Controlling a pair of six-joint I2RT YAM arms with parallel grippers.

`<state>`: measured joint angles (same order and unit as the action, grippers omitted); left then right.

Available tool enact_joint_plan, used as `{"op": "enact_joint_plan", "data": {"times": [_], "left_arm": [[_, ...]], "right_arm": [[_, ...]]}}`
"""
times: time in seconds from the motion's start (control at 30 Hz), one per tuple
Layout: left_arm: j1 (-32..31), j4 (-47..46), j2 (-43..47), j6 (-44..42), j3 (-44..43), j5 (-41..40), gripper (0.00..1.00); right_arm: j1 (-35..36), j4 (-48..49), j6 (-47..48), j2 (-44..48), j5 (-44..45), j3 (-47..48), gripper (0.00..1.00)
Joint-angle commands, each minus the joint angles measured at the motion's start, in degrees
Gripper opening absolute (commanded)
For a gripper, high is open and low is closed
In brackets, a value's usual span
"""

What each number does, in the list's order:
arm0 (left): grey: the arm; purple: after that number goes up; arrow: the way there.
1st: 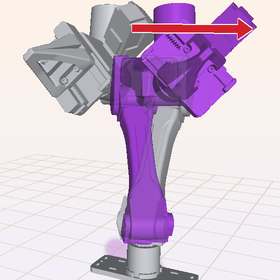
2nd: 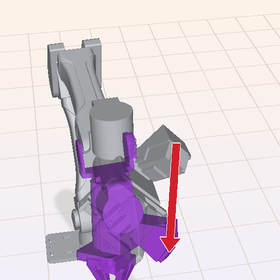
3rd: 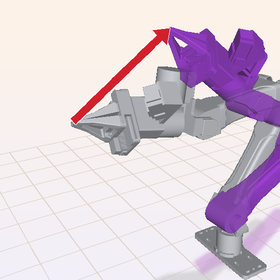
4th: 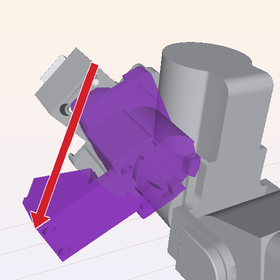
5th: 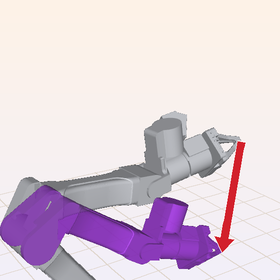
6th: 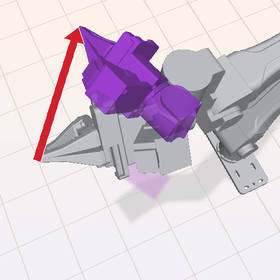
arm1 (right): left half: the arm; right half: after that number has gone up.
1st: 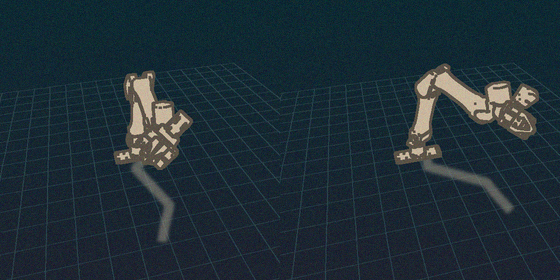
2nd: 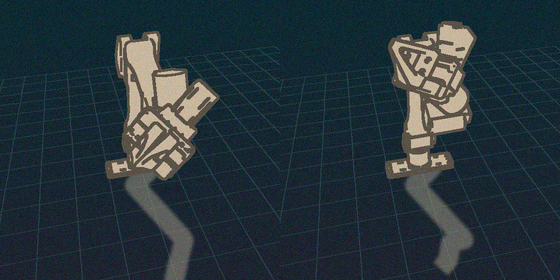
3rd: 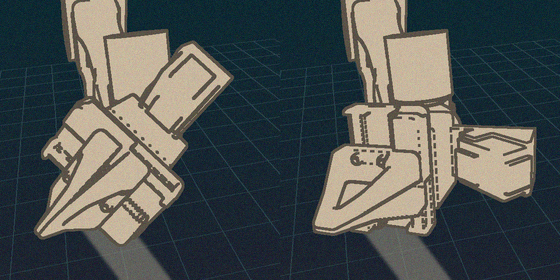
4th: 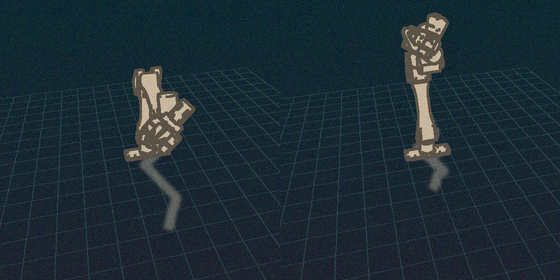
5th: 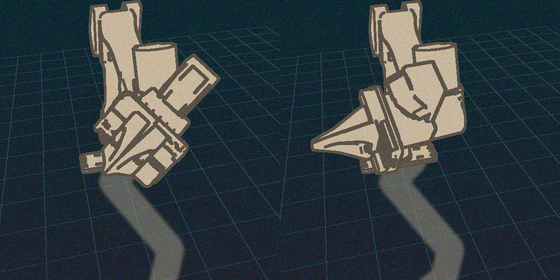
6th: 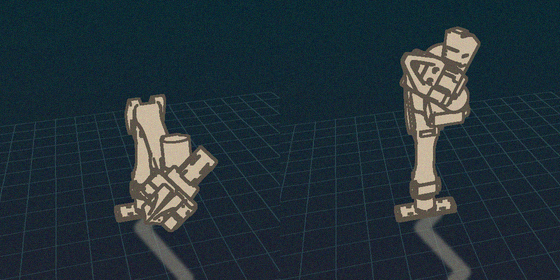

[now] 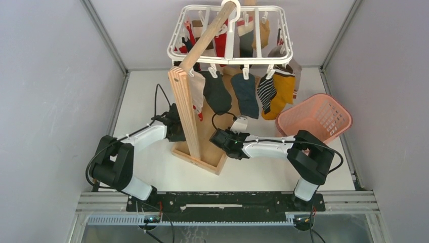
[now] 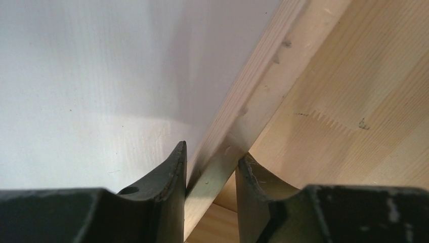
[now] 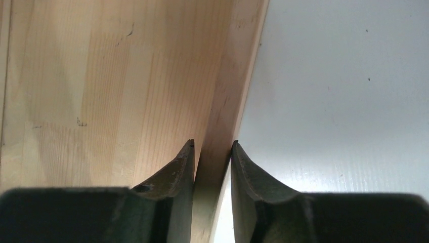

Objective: Remove the socks clipped to the hanger
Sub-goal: Adjust the clothesline at the center of the board.

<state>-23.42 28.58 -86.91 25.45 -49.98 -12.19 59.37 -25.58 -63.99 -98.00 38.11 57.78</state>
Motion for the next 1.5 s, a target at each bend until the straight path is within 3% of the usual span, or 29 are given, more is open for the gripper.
{"op": "enact_joint_plan", "data": {"times": [0.0, 0.13, 0.23, 0.37, 0.63, 0.73, 0.9, 1.13, 1.47], "left_arm": [[6.49, -12.74, 2.77, 11.93, -4.48, -14.32, 0.31], [6.72, -9.48, 7.97, 11.83, -3.07, -15.92, 0.52], [6.72, -6.71, 12.07, 12.61, -2.36, -17.30, 0.62], [6.71, -3.24, 16.80, 13.45, -2.18, -18.39, 0.78], [6.72, 0.38, 25.44, 15.66, 0.84, -18.85, 0.79], [6.72, 0.88, 28.27, 17.10, 3.73, -20.22, 0.80], [6.68, 1.22, 33.47, 19.29, 8.71, -20.42, 0.80], [6.71, 2.62, 39.45, 20.37, 12.54, -19.63, 0.80], [6.72, 2.80, 44.19, 21.38, 16.32, -19.04, 0.80]], "right_arm": [[7.32, -6.16, 4.99, 11.53, -5.97, 1.01, 0.45], [9.79, -6.90, 10.23, 14.14, -3.69, 1.01, 0.70], [13.12, -4.38, 17.62, 15.69, -3.28, 0.99, 0.76], [17.45, 1.81, 28.36, 16.64, -4.55, 0.97, 0.77], [18.20, 13.47, 43.84, 14.33, -4.49, 6.04, 0.76], [16.96, 17.73, 47.52, 13.36, -5.15, 8.49, 0.71], [13.67, 23.12, 51.62, 10.89, -6.30, 12.67, 0.69], [9.31, 31.95, 56.00, 9.19, -13.96, 14.46, 0.75], [9.07, 36.32, 58.19, 7.02, -20.28, 17.39, 0.76]]}}
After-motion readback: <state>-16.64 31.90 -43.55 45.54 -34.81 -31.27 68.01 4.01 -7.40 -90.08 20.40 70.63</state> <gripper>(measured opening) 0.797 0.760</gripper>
